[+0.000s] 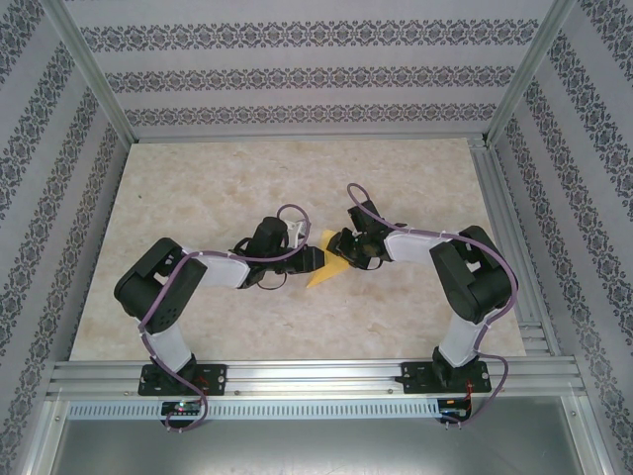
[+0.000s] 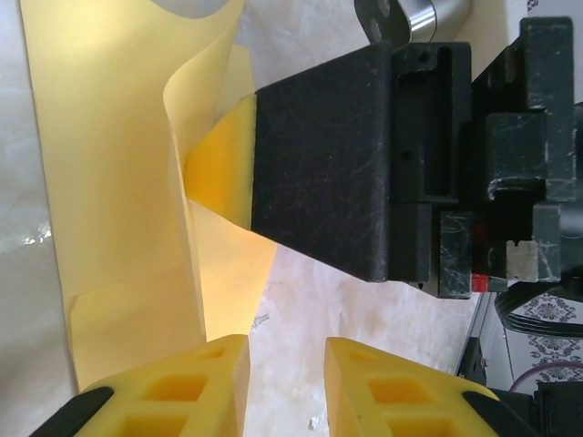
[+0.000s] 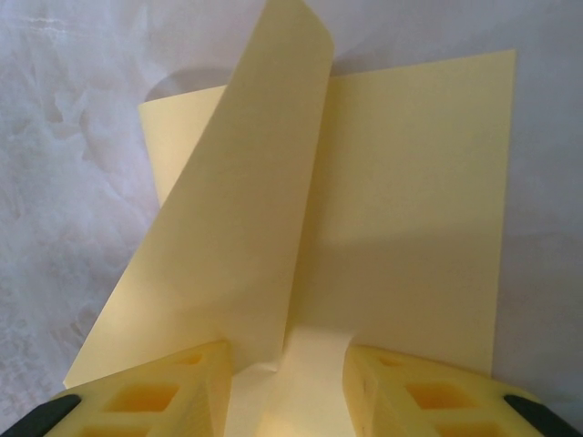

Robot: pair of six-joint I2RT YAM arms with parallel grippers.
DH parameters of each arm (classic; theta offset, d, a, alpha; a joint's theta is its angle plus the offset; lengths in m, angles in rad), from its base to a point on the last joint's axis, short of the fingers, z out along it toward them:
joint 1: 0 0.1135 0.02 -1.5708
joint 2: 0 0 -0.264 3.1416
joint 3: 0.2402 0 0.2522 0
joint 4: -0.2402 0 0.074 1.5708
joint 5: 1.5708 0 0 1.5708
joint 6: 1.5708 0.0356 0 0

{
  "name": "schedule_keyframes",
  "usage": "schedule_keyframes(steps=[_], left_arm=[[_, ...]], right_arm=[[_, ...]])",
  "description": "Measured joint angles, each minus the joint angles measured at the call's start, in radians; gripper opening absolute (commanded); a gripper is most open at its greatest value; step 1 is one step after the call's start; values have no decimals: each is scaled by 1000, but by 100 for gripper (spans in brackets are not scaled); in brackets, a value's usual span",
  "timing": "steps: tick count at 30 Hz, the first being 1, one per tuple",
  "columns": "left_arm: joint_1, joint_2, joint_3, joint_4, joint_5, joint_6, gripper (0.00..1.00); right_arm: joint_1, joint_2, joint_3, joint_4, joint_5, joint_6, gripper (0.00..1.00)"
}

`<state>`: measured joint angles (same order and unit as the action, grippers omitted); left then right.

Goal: Fold a paper plane with a square sheet of paper (pick it up from the middle)
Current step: Fourth fold the wing at the center of the table.

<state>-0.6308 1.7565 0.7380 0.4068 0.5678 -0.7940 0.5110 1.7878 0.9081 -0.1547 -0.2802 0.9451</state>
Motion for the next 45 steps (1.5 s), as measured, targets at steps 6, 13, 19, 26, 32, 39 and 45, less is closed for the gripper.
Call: schedule_keyframes(steps=[6,13,19,26,32,39,45], left_arm=[[0,0,10,-44,-14,5,25],[-1,4,21,-116,-74,12,21],[-1,27,36,-146,-100,19,18],[-1,56,51,-159,-109,19,14],[-1,68,55,-166,-110,19,13],[-1,73,60,-172,-110,23,13],[-1,80,72,-192,-110,26,13]], right_arm=[[0,-1,0,1,-1,3,44],[5,-4,-1,5,5,3,45],[5,-7,-9,16,5,3,44],[5,-6,-10,6,14,3,36],[4,-3,-5,-8,21,3,33],[4,2,2,-20,22,3,33],[4,4,6,-29,24,3,30]])
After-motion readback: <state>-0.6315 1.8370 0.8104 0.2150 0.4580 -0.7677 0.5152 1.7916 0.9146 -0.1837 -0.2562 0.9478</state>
